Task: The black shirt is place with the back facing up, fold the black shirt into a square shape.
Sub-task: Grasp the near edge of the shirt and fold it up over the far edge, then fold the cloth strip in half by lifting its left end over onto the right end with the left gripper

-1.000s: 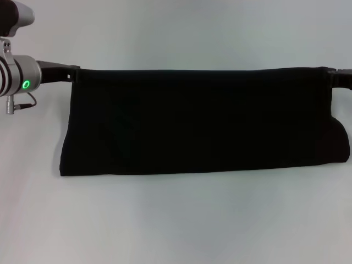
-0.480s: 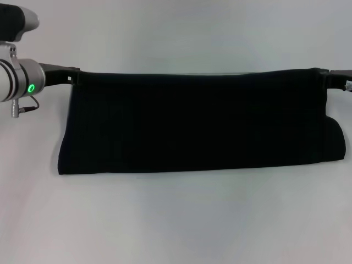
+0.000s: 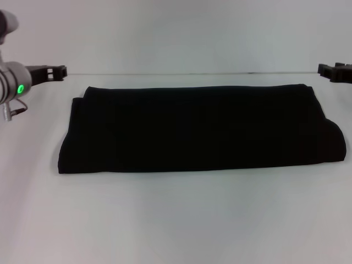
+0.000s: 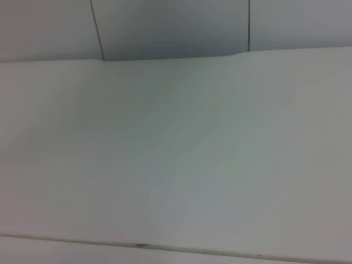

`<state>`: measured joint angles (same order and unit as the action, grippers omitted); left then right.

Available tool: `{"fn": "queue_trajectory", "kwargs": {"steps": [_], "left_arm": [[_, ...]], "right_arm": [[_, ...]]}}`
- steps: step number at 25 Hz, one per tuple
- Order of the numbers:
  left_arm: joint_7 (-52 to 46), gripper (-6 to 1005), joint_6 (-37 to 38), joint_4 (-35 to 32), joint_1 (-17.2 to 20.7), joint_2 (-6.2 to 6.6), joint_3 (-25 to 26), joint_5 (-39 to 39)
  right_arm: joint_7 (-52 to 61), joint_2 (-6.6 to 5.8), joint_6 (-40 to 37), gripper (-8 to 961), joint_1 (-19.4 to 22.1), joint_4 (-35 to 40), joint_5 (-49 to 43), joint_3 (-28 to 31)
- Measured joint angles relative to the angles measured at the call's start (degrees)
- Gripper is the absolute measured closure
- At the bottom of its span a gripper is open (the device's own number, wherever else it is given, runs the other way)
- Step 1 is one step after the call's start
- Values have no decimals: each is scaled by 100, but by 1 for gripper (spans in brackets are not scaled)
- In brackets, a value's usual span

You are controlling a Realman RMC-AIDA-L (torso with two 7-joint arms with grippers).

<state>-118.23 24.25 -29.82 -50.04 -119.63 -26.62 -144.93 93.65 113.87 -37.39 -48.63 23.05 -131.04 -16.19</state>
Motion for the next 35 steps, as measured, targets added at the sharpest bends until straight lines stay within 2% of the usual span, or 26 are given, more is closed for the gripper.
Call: {"fn": "queue_trajectory", "kwargs": {"steps": [1, 2, 4, 6, 8, 10, 13, 16, 18, 23, 32, 35], "left_arm": [[0, 692, 0, 0, 0, 0, 0, 0], [-337, 672, 601, -305, 167, 15, 1, 0], [-504, 631, 1101, -530, 262, 19, 1, -1], [-676, 563, 1999, -894, 419, 23, 6, 7], [-747, 468, 3189, -1302, 595, 22, 32, 69], [-752, 373, 4166, -1659, 726, 11, 114, 139], [-809, 264, 5417, -2056, 868, 11, 406, 180], [-1083, 155, 6415, -2214, 968, 119, 755, 182], [-1323, 136, 6887, -2185, 1038, 199, 1036, 184], [-1988, 111, 7088, -1896, 1122, 242, 1402, 156], [-3509, 123, 6680, -1117, 1172, 259, 1429, 148], [-3941, 127, 6414, -953, 1286, 235, 1529, 155]], "right_arm": [[111, -41, -162, 740, 22, 40, -7, -1], [226, -91, -401, 697, 58, 74, -15, -4], [498, -230, -993, 610, 153, 121, -15, -6], [700, -358, -1694, 518, 262, 127, -2, -8], [799, -434, -2455, 421, 364, 166, 6, 5], [789, -454, -3112, 324, 448, 209, 53, 8], [668, -431, -3855, 294, 545, 257, 137, -8], [546, -390, -4198, 263, 586, 271, 153, -12], [404, -363, -4275, 260, 595, 271, 154, -14], [318, -370, -4282, 245, 550, 273, 161, -25], [280, -386, -4160, 194, 344, 603, 207, -197], [298, -364, -3990, 33, 277, 635, 210, -284]]}}
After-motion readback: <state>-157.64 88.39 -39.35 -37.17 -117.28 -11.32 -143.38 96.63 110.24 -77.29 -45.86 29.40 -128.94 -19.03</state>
